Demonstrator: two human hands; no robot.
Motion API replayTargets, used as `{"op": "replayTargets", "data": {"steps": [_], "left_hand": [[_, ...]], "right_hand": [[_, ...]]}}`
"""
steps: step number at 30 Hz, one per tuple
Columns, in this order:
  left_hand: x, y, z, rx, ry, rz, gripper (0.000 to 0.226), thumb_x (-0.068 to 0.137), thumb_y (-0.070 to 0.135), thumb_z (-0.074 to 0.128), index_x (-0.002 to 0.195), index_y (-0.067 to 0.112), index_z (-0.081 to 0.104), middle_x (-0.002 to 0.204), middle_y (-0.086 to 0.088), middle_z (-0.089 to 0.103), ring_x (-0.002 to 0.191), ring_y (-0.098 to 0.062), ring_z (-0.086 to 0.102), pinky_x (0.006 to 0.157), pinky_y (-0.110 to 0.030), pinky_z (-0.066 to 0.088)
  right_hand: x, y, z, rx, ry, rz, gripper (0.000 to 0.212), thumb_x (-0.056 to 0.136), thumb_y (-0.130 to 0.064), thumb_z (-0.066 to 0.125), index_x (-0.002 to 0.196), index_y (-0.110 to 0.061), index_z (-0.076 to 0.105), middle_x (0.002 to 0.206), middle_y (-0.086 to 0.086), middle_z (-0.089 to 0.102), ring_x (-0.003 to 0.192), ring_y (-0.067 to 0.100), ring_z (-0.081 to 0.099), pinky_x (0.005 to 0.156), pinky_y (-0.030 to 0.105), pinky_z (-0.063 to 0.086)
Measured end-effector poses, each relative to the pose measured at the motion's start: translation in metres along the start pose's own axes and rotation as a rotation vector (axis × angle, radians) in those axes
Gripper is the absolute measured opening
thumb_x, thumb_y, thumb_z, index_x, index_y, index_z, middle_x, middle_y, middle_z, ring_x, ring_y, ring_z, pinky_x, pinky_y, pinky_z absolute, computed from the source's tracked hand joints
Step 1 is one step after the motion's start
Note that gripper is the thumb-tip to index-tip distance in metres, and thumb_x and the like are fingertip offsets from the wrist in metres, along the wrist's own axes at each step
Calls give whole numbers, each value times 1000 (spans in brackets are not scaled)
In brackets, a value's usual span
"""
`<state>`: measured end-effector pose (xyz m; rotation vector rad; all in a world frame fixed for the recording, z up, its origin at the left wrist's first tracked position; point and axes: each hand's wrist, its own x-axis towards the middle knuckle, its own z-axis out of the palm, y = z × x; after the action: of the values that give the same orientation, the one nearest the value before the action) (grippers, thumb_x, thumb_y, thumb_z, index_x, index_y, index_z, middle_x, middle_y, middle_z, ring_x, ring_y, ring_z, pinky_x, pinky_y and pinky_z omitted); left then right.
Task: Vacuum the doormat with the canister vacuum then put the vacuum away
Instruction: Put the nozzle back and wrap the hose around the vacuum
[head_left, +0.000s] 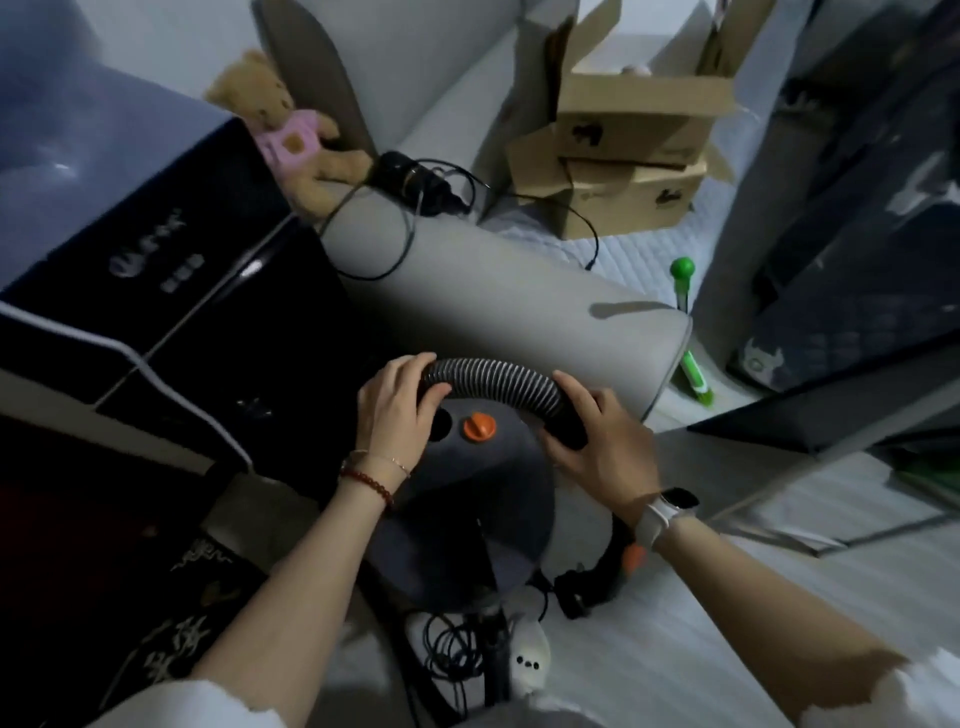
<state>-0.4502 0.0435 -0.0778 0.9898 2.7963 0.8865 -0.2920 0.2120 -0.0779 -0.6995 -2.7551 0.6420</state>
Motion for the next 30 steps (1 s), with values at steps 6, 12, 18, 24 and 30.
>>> {"op": "replayTargets", "data": {"steps": [6, 12, 18, 24, 30], "left_hand": [[20, -11, 88, 116, -340, -144, 65, 95, 37, 44, 149, 23, 11, 157, -6, 8, 144, -30, 8, 115, -47, 16], [-20, -33, 138, 189, -593, -280, 67, 95, 44, 39, 149, 27, 4, 158, -5, -2, 145, -28, -2, 117, -48, 8], [-51, -26, 144, 132, -493, -328, 62, 95, 34, 44, 148, 23, 13, 157, -3, 10, 146, -23, 0, 118, -47, 1], [-106, -10, 132, 50, -394, -193, 53, 92, 25, 48, 142, 14, 35, 154, -8, 23, 145, -27, 8, 117, -48, 4], [-168, -3, 123, -228, -469, -195, 51, 90, 27, 51, 137, 8, 43, 149, -11, 31, 139, -27, 27, 115, -37, 24]], "right_hand": [[16, 63, 51, 15, 36, 387, 65, 83, -43, 60, 141, -29, 33, 108, 14, 54, 87, 36, 60, 68, 39, 48], [-10, 108, 78, -54, -80, 410, 67, 84, -42, 60, 143, -27, 30, 113, 16, 57, 92, 32, 60, 65, 29, 39], [-44, 99, 81, 2, -208, 466, 58, 81, -47, 55, 133, -37, 32, 108, 3, 62, 90, 25, 62, 64, 29, 41], [-110, 92, 55, 42, -88, 686, 55, 81, -42, 58, 130, -33, 37, 103, 0, 65, 89, 25, 62, 63, 28, 39], [-178, 58, 45, 17, 54, 682, 58, 79, -45, 59, 131, -34, 36, 112, 2, 64, 96, 28, 61, 71, 33, 45]]}}
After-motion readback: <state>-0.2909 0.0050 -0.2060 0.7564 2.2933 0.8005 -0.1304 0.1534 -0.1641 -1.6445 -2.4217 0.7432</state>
